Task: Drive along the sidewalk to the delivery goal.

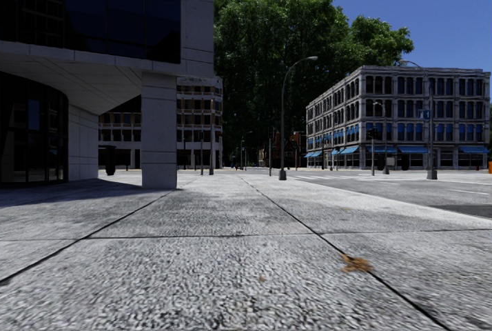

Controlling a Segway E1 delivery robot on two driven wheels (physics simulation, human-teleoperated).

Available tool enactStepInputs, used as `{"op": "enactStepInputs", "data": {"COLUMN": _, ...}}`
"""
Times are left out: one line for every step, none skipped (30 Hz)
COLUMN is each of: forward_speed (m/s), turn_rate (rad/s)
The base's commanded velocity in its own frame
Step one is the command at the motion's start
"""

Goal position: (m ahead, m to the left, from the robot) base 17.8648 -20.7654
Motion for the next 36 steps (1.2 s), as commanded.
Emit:
{"op": "enactStepInputs", "data": {"forward_speed": 1.84, "turn_rate": 0.00}}
{"op": "enactStepInputs", "data": {"forward_speed": 1.84, "turn_rate": 0.00}}
{"op": "enactStepInputs", "data": {"forward_speed": 1.84, "turn_rate": 0.00}}
{"op": "enactStepInputs", "data": {"forward_speed": 1.84, "turn_rate": 0.00}}
{"op": "enactStepInputs", "data": {"forward_speed": 1.84, "turn_rate": 0.00}}
{"op": "enactStepInputs", "data": {"forward_speed": 1.84, "turn_rate": 0.00}}
{"op": "enactStepInputs", "data": {"forward_speed": 1.84, "turn_rate": 0.00}}
{"op": "enactStepInputs", "data": {"forward_speed": 1.84, "turn_rate": 0.00}}
{"op": "enactStepInputs", "data": {"forward_speed": 1.84, "turn_rate": 0.00}}
{"op": "enactStepInputs", "data": {"forward_speed": 1.84, "turn_rate": 0.00}}
{"op": "enactStepInputs", "data": {"forward_speed": 1.84, "turn_rate": 0.00}}
{"op": "enactStepInputs", "data": {"forward_speed": 1.84, "turn_rate": 0.00}}
{"op": "enactStepInputs", "data": {"forward_speed": 1.84, "turn_rate": 0.00}}
{"op": "enactStepInputs", "data": {"forward_speed": 1.84, "turn_rate": 0.00}}
{"op": "enactStepInputs", "data": {"forward_speed": 1.84, "turn_rate": 0.00}}
{"op": "enactStepInputs", "data": {"forward_speed": 1.84, "turn_rate": 0.00}}
{"op": "enactStepInputs", "data": {"forward_speed": 1.84, "turn_rate": 0.00}}
{"op": "enactStepInputs", "data": {"forward_speed": 1.84, "turn_rate": 0.00}}
{"op": "enactStepInputs", "data": {"forward_speed": 1.84, "turn_rate": 0.00}}
{"op": "enactStepInputs", "data": {"forward_speed": 1.84, "turn_rate": 0.00}}
{"op": "enactStepInputs", "data": {"forward_speed": 1.84, "turn_rate": 0.00}}
{"op": "enactStepInputs", "data": {"forward_speed": 1.84, "turn_rate": 0.00}}
{"op": "enactStepInputs", "data": {"forward_speed": 1.84, "turn_rate": 0.00}}
{"op": "enactStepInputs", "data": {"forward_speed": 1.84, "turn_rate": 0.00}}
{"op": "enactStepInputs", "data": {"forward_speed": 1.84, "turn_rate": 0.00}}
{"op": "enactStepInputs", "data": {"forward_speed": 1.84, "turn_rate": 0.00}}
{"op": "enactStepInputs", "data": {"forward_speed": 1.84, "turn_rate": 0.00}}
{"op": "enactStepInputs", "data": {"forward_speed": 1.84, "turn_rate": 0.00}}
{"op": "enactStepInputs", "data": {"forward_speed": 1.84, "turn_rate": 0.00}}
{"op": "enactStepInputs", "data": {"forward_speed": 1.84, "turn_rate": 0.00}}
{"op": "enactStepInputs", "data": {"forward_speed": 1.84, "turn_rate": 0.00}}
{"op": "enactStepInputs", "data": {"forward_speed": 1.84, "turn_rate": 0.00}}
{"op": "enactStepInputs", "data": {"forward_speed": 1.84, "turn_rate": 0.00}}
{"op": "enactStepInputs", "data": {"forward_speed": 1.84, "turn_rate": 0.00}}
{"op": "enactStepInputs", "data": {"forward_speed": 1.84, "turn_rate": 0.00}}
{"op": "enactStepInputs", "data": {"forward_speed": 1.84, "turn_rate": 0.00}}
